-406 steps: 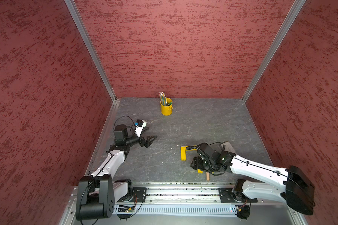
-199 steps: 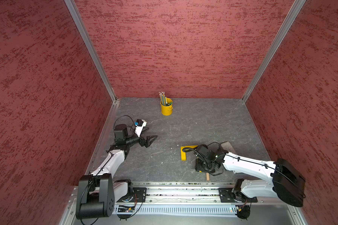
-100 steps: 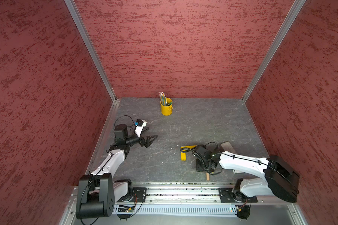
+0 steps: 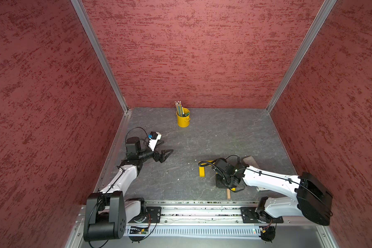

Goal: Assemble the number 8 with building blocks
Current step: Pick up the building block from the center of the board.

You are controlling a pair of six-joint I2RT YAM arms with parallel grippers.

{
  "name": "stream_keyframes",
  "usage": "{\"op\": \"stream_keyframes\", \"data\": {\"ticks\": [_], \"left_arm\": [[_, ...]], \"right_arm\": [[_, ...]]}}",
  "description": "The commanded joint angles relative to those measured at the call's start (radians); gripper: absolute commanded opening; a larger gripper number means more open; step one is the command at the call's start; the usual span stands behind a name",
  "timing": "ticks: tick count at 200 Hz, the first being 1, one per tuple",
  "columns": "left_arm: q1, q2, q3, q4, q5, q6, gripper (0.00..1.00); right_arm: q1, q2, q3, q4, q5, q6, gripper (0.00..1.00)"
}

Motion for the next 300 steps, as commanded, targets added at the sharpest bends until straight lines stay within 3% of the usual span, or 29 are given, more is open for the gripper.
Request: {"op": "stream_keyframes", "data": {"ticks": [1,106,204,300], "left_arm": [[0.005,0.012,0.019,0.005,0.014,0.013,1.0],[0.019,0.031,0.019,0.023,0.027,0.007,1.0],[0.023,0.019,0.03,0.017,0.035,0.0,1.0],[0.026,0.008,0.027,0.013,0.028,0.002,1.0]], "right_arm": [[-0.004,0.009,0.033,-0.03,0.043,-0.016,0.29],[-0.061,0.093,0.072,0.037,-0.002,-0.092,0.3],[-0.125,-0.08,-0.122,0.035,-0.001,-0.061,0.3],[-0.125,0.023,0.057,0.029,0.038,-0.183,0.31]]}}
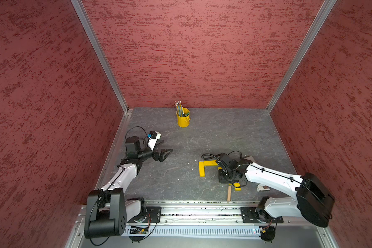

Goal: Assemble the number 8 with building blocks
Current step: Pick up the building block from the center of the board, then place the building block at the center of the board.

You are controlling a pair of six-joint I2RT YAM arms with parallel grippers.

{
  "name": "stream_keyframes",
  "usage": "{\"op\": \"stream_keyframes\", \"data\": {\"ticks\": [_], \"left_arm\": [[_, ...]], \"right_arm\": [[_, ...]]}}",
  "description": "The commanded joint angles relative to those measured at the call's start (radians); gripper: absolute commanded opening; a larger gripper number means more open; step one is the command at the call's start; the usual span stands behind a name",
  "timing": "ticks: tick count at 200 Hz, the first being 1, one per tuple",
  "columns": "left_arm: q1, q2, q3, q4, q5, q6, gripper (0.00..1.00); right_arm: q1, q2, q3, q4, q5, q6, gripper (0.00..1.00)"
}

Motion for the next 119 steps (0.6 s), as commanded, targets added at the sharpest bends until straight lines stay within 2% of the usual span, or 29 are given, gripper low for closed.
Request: {"op": "stream_keyframes", "data": {"ticks": [1,68,119], "left_arm": [[0.009,-0.017,0.016,0.002,0.006,0.003,1.0],[0.016,-0.008,0.014,0.023,0.018,-0.01,1.0],[0.016,-0.01,0.014,0.019,0.018,-0.008,1.0]], "right_arm": [[-0.004,0.022,0.036,0.005,0.03,-0.031,0.32],[-0.005,0.001,0.015,0.001,0.018,-0.009,0.34],[-0.003,0.047,0.017,0.047,0.004,-0.016,0.35]]}}
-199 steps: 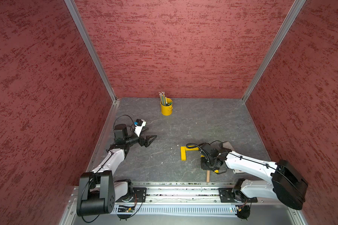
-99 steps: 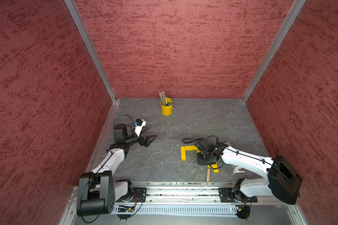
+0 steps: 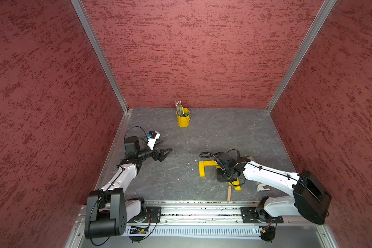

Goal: Assemble the number 8 with building blocks
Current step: Place the building block at the center of the board.

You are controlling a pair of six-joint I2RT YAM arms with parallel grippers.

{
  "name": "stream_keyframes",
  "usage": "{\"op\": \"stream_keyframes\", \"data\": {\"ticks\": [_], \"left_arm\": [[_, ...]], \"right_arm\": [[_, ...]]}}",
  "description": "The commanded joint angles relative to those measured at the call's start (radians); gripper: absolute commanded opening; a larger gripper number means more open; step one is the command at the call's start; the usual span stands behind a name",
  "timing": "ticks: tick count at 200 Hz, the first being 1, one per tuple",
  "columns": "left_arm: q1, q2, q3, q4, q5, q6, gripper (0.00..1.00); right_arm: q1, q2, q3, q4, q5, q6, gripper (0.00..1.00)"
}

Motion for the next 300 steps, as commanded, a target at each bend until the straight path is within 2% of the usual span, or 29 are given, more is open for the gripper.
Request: {"op": "stream_keyframes", "data": {"ticks": [1,90,158,226,241,265,300], "left_arm": [[0.007,-0.008,0.014,0.01,0.017,-0.001,1.0],[0.008,-0.002,0.012,0.008,0.017,0.003,1.0],[0.008,-0.003,0.011,0.006,0.016,0.003,1.0],[0.009,-0.014,0.009,0.004,0.017,0.002,1.0],[0.009,-0.024,0.003,0.008,0.015,0.002,1.0],[0.011,-0.021,-0.014,0.045,0.016,-0.015,1.0],[0.011,-0.012,0.004,0.037,0.025,-0.02,1.0]], "right_arm": [[-0.003,0.019,0.002,0.038,0.006,0.002,0.35],[-0.002,0.055,-0.018,0.083,-0.012,0.005,0.35],[-0.002,0.076,-0.016,0.082,-0.004,0.012,0.43],[-0.003,0.055,0.028,0.071,-0.006,0.041,0.75],[-0.003,0.026,0.055,0.038,0.002,0.052,0.79],[-0.003,0.019,0.104,-0.028,0.038,0.08,0.78],[-0.001,0.06,0.124,-0.045,0.051,0.087,0.69]]}}
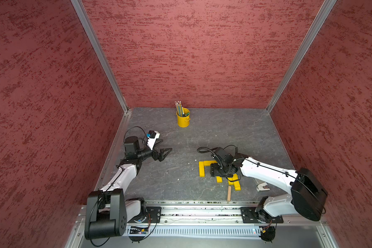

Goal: Assemble the number 8 with building blocks
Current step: Place the building block at the center of the board, then assemble the building block at the center of the board.

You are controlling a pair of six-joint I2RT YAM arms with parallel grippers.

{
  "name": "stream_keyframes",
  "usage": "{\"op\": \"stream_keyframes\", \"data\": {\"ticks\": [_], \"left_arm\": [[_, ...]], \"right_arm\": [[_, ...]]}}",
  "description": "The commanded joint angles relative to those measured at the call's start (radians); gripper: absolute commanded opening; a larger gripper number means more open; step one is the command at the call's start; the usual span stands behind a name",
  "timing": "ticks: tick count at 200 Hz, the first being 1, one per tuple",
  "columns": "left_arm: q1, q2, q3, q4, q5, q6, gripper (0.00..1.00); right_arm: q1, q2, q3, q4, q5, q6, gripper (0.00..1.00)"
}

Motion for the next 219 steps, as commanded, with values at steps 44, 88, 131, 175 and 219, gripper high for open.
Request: {"op": "stream_keyframes", "data": {"ticks": [44,88,131,175,219], "left_arm": [[0.01,-0.012,0.015,-0.003,0.021,-0.009,1.0],[0.01,-0.008,0.018,-0.003,0.023,-0.01,1.0],[0.012,-0.009,0.019,-0.006,0.025,-0.012,1.0],[0.013,-0.02,0.016,-0.006,0.022,-0.01,1.0],[0.013,-0.009,0.014,0.002,0.026,-0.013,1.0]], "right_arm": [[-0.002,0.021,-0.029,-0.029,0.056,0.025,0.61],[-0.002,0.033,-0.05,-0.008,0.067,0.025,0.58],[-0.002,0.083,-0.05,0.019,0.082,0.013,0.57],[-0.002,0.124,-0.038,0.028,0.081,-0.009,0.55],[-0.002,0.122,-0.052,0.046,0.083,0.004,0.54]]}}
